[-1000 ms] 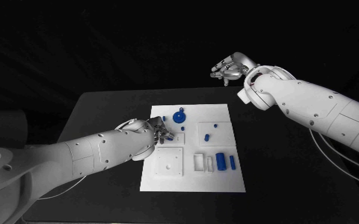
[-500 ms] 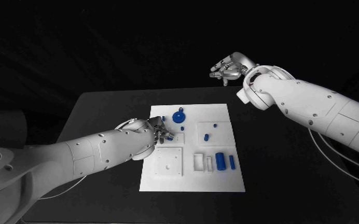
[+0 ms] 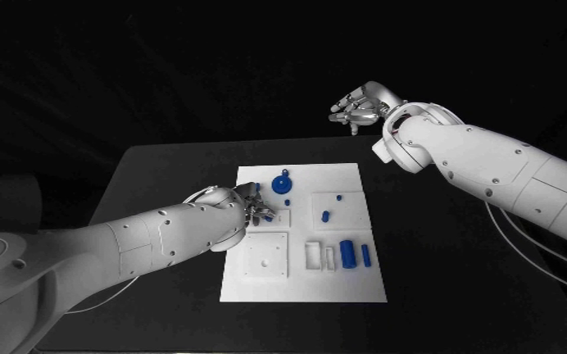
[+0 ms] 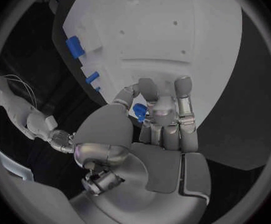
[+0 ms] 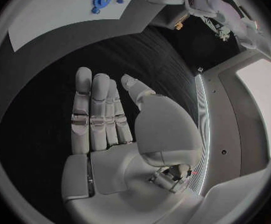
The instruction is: Assemble the parts on the task board
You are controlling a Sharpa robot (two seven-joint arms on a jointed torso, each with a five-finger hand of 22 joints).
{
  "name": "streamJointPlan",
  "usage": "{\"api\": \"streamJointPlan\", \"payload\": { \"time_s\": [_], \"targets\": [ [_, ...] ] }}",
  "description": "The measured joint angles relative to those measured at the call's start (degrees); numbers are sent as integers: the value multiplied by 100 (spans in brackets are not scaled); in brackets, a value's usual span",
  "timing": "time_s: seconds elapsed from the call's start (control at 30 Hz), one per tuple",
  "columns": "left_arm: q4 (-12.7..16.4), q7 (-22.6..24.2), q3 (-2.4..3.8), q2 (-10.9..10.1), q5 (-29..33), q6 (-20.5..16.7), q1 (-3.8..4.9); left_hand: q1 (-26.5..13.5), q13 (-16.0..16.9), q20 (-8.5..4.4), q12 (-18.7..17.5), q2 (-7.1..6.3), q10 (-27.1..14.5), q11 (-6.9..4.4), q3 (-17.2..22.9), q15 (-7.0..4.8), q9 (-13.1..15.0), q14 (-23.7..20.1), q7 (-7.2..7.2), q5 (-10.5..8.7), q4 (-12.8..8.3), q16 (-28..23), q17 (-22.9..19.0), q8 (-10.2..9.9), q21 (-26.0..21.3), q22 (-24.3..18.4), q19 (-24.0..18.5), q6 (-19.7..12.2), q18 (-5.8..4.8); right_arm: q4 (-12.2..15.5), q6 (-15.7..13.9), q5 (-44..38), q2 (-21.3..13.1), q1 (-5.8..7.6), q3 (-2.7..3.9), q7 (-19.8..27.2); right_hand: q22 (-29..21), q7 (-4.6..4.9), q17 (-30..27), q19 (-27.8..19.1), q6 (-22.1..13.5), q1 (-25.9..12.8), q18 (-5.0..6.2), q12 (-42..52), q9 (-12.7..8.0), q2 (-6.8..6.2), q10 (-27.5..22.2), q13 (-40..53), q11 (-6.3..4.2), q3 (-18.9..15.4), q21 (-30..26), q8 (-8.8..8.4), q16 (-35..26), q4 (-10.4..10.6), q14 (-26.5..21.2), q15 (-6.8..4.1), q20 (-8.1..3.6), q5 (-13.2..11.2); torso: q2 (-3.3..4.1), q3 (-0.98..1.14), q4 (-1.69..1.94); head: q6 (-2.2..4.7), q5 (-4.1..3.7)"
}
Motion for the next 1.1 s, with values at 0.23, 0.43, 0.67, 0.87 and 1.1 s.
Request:
{"api": "streamJointPlan", "payload": {
  "time_s": [0.23, 0.43, 0.67, 0.87, 1.1],
  "targets": [
    [-29, 0, -1, 29, -24, 9, -5, 75, -29, 31, 112, -52, -2, 0, 31, 29, 235, 12, 39, -21, 31, 121, 109, -17, 67, -1, 31, 39, -26, 0, 0, -1, 0, 0, 0, 0, 1, 0, 0, 0, 0, 0, 0, 0, 0, 0, 0, 0, 0, 0, 0, 0, 0, 0, 0, 0, 0, 40, 0, -1, -1, -4, -14],
    [-38, 0, -1, 41, -46, 28, -9, 93, -87, 86, 212, -69, -10, 8, 63, 31, 413, 11, 40, -65, 63, 185, 148, 18, 169, -1, 21, 40, -30, -1, 0, -1, 3, 0, 0, 1, 5, 0, 0, 0, 0, 0, 0, 0, 0, 0, 0, -1, 0, 0, 0, 0, 0, 0, 0, 0, 0, 40, -1, -4, 1, -7, -20],
    [-63, 11, 1, 59, -58, 37, -11, 153, -131, 85, 213, -129, -11, 9, 39, 31, 363, 11, 61, -177, 87, 135, 42, -55, 100, -2, 21, 61, -30, -13, 0, -5, 19, 0, 0, 0, 11, -1, 0, 0, 1, 0, 0, 0, 0, 0, 0, -1, 0, 0, 0, 0, 0, 0, 0, 0, 0, 40, -3, -7, 4, -7, -30],
    [-89, 24, 1, 65, -58, 55, -11, 183, -151, 61, 160, -242, -11, 9, -148, 32, 267, 11, 42, -265, 324, 49, -61, -128, -2, 0, -3, 81, -29, -21, -2, -12, 22, 0, 0, -3, 11, -1, -3, 0, 1, 0, 0, 0, 0, 0, 0, -1, 0, 0, 0, 0, 0, 0, 0, 0, 0, 62, -3, -10, 4, -4, -32],
    [-134, 27, -1, 81, -50, 75, -15, 121, -151, 61, 113, -435, -7, 5, -398, 31, 269, 11, -221, -676, 748, -31, -111, -142, -88, 3, -3, 365, -29, -31, -2, -19, 24, 0, 0, -8, 11, -1, -5, 0, 1, 0, -1, 0, -1, 0, 0, -2, 0, 0, -6, 0, 0, 0, 0, 0, 0, 62, -3, -13, 1, 7, -36]
  ]
}}
